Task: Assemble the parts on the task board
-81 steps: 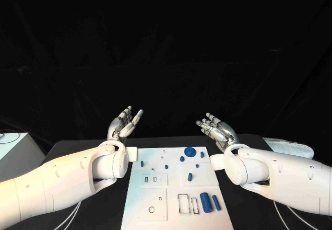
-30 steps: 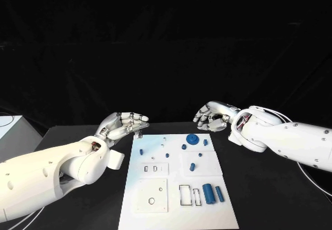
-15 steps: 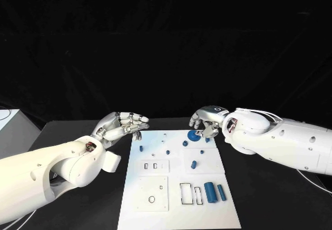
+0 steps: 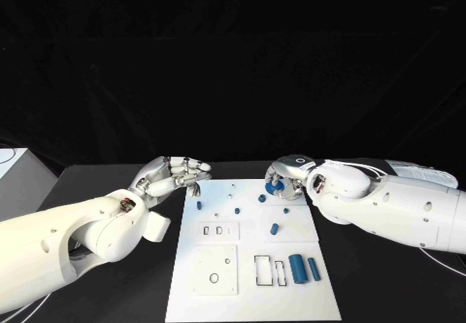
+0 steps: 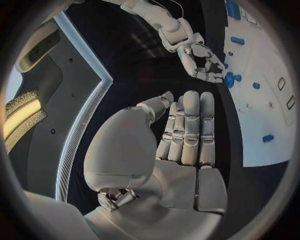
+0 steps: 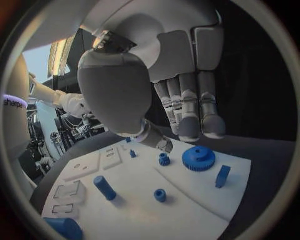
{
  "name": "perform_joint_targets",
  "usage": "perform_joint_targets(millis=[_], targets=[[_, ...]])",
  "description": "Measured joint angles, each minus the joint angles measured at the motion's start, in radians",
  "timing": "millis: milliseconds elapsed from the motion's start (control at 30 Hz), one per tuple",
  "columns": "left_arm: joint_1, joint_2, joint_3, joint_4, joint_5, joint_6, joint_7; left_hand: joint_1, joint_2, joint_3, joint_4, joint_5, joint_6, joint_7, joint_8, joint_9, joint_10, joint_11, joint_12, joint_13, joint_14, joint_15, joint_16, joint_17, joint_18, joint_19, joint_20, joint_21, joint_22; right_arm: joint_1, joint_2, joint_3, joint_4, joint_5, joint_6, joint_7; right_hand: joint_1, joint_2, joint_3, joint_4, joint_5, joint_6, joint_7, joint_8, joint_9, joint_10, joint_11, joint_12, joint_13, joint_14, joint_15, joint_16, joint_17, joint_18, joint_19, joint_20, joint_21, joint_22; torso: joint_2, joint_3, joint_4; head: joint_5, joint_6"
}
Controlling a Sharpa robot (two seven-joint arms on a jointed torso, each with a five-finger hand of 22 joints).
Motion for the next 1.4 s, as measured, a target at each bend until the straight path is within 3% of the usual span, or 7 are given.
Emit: perform_joint_targets(millis=[367, 567, 633, 1400], targets=[[0.001, 0.004, 0.001, -0.003, -0.002, 0.008, -0.001, -0.006, 0.002, 0.007, 0.007, 0.000, -0.005, 0.004, -0.002, 0.003, -0.008, 0.001, -0.002, 0.002, -0.006, 0.004, -0.010, 0.002, 0.000, 0.009, 0.009, 0.000, 0.000, -0.015, 0.022, 0.000, -0.003, -0.016, -0.009, -0.013, 0.000, 0.000, 0.004, 0.004, 0.000, 0.000, 0.000, 0.000, 0.002, 0.000, 0.000, 0.000, 0.000, 0.000, 0.000, 0.020, 0.019, 0.000, 0.009, -0.001, 0.010, 0.017, 0.009, 0.0061, 0.0036, 0.004, -0.008], [0.001, 0.006, 0.001, -0.011, -0.008, 0.015, -0.001, -0.006, 0.002, 0.014, 0.005, 0.000, -0.011, 0.004, -0.006, 0.004, -0.013, 0.004, -0.007, 0.003, -0.013, 0.004, -0.016, 0.002, 0.000, 0.018, 0.007, 0.000, 0.000, -0.018, 0.027, 0.000, -0.004, -0.017, -0.012, -0.015, 0.000, 0.000, 0.005, 0.011, 0.000, 0.000, 0.000, 0.000, 0.005, 0.008, 0.000, 0.000, 0.000, 0.011, 0.001, 0.072, 0.067, -0.001, 0.041, -0.001, 0.039, 0.069, 0.010, 0.0060, 0.0022, 0.007, -0.019], [0.001, 0.007, 0.001, -0.015, -0.013, 0.019, -0.001, -0.006, 0.002, 0.015, 0.006, 0.000, -0.011, 0.004, -0.008, 0.004, -0.016, 0.002, -0.008, 0.003, -0.014, 0.004, -0.016, 0.003, 0.000, 0.018, 0.008, 0.000, 0.000, -0.020, 0.028, 0.000, -0.006, -0.017, -0.013, -0.015, 0.000, 0.000, 0.005, 0.011, 0.000, 0.000, 0.000, 0.000, 0.006, 0.008, 0.000, 0.000, 0.000, 0.014, 0.003, 0.079, 0.073, -0.015, 0.041, -0.001, 0.041, 0.075, 0.010, 0.0057, 0.0020, 0.008, -0.021], [0.006, 0.013, 0.002, -0.024, -0.039, 0.035, -0.005, -0.015, -0.007, 0.026, 0.012, 0.000, -0.026, 0.012, -0.012, 0.006, -0.031, 0.010, -0.014, 0.003, -0.024, 0.007, -0.024, 0.005, 0.000, 0.036, 0.011, 0.008, 0.000, -0.043, 0.071, 0.000, -0.048, -0.015, -0.011, -0.015, 0.000, 0.000, 0.005, 0.022, -0.004, 0.000, 0.000, 0.000, 0.009, 0.014, 0.000, 0.000, 0.001, 0.018, 0.000, 0.093, 0.082, -0.015, 0.049, 0.000, 0.047, 0.080, 0.012, 0.0027, 0.0031, 0.000, -0.033]])
